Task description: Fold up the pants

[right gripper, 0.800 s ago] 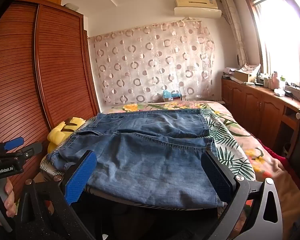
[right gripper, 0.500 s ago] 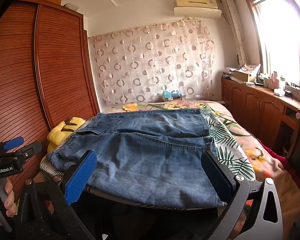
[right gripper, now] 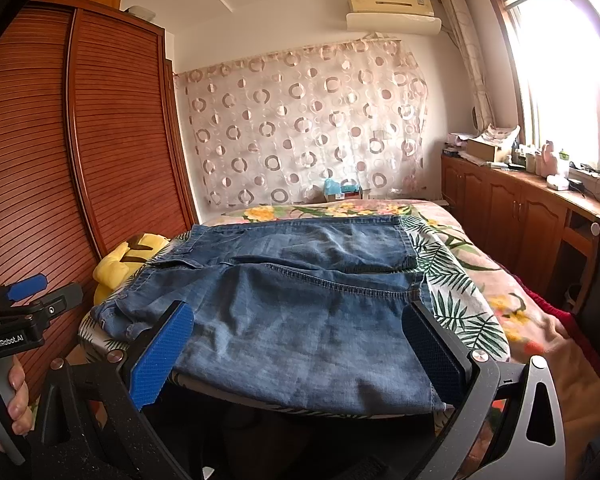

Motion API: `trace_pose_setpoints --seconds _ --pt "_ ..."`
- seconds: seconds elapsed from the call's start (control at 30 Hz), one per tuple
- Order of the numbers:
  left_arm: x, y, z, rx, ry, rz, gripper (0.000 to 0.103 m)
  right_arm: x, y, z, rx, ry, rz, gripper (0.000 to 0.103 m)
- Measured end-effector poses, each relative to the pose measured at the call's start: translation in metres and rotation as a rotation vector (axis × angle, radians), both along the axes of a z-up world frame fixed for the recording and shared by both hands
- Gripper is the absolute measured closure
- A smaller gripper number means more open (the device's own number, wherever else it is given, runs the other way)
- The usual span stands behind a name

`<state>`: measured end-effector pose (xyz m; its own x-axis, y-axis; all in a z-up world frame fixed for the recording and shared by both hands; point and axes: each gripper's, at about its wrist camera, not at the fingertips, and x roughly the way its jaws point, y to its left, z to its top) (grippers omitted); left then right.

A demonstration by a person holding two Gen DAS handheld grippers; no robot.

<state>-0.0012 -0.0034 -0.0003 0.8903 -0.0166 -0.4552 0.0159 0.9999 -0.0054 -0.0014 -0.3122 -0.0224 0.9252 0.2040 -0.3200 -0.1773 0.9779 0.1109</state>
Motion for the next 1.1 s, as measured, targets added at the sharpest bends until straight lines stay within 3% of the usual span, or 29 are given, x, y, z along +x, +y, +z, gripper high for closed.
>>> trace_pose_setpoints --seconds 1.1 --pt "0.0001 -0.0045 0.0038 0.001 -0.001 -0.004 0.000 0.0006 0.0032 0.0002 -0.001 0.000 0.000 0.000"
